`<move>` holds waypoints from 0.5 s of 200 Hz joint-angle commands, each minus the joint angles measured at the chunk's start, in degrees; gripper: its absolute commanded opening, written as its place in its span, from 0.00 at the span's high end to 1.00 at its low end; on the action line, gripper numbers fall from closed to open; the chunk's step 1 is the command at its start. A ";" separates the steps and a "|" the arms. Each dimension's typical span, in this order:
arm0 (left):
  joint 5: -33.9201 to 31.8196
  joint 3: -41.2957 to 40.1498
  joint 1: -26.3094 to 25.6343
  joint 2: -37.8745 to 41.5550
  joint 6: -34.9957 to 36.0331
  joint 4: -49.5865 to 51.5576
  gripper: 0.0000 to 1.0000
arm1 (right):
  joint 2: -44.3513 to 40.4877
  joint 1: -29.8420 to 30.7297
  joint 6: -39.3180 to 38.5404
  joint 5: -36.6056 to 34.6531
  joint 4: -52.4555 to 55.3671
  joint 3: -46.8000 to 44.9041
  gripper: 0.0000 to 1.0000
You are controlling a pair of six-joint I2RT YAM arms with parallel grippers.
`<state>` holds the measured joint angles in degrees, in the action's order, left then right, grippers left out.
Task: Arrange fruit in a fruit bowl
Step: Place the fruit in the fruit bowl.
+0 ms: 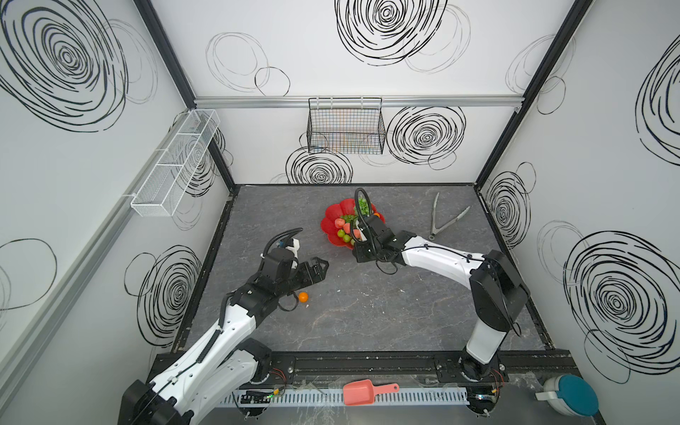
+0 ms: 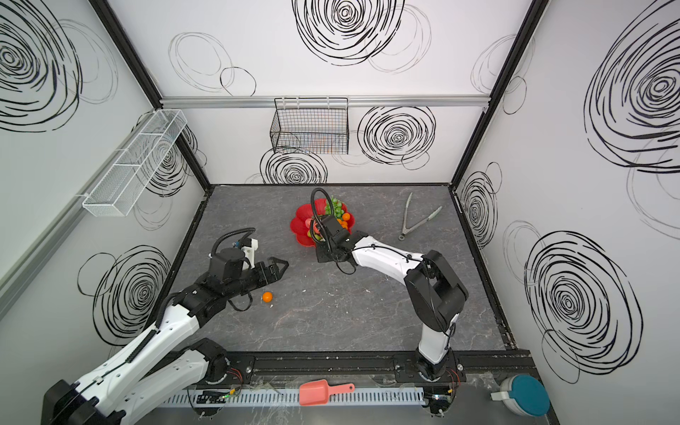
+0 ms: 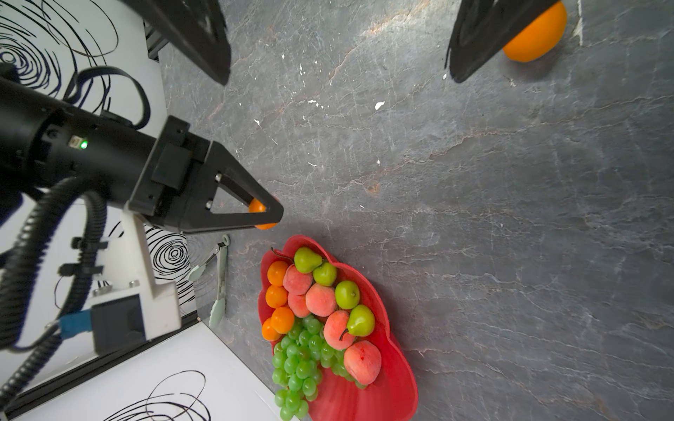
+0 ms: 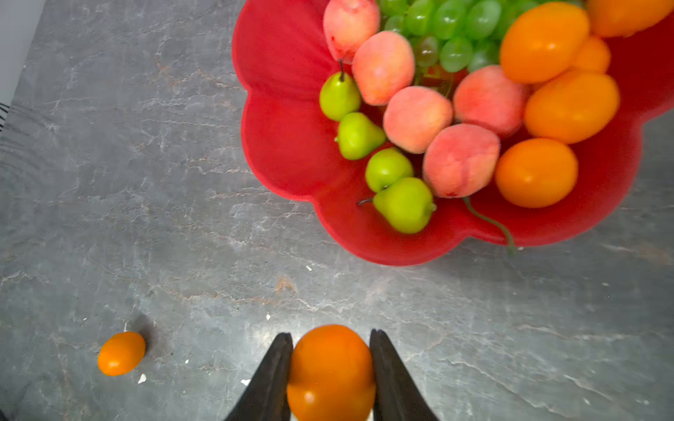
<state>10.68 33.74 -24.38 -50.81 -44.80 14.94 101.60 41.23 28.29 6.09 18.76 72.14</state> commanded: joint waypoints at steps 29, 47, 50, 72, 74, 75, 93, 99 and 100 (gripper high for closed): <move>0.59 5.18 -0.34 -5.58 1.37 -8.66 0.04 | 1.28 -5.67 -4.20 -0.26 3.37 6.23 0.66; 1.01 6.32 -0.29 -7.83 1.38 -10.32 0.04 | 2.81 -7.54 -5.19 -0.04 4.23 8.46 0.66; 1.13 6.54 -0.27 -8.22 1.44 -10.57 0.04 | 3.12 -7.75 -5.38 -0.03 4.34 8.81 0.66; 1.66 8.11 -0.09 -10.80 1.71 -12.01 0.04 | 5.15 -9.38 -6.48 -0.10 5.61 11.97 0.66; 1.77 8.21 -0.06 -11.05 1.72 -12.12 0.04 | 5.38 -9.52 -6.56 -0.11 5.72 12.21 0.66; 1.83 8.24 -0.06 -11.14 1.73 -12.21 0.04 | 5.50 -9.60 -6.62 -0.07 5.74 12.36 0.66; 2.33 9.31 0.26 -13.06 2.07 -12.93 0.04 | 7.40 -10.59 -7.38 0.02 6.70 14.75 0.66; 2.57 9.64 0.31 -13.67 2.17 -13.08 0.04 | 7.99 -10.81 -7.67 0.11 7.07 15.47 0.66; 2.58 9.66 0.30 -13.73 2.21 -13.17 0.04 | 8.13 -10.86 -7.70 0.09 7.12 15.66 0.66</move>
<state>12.01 40.82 -24.47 -62.81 -43.90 6.09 107.20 31.31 22.70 6.13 22.52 84.38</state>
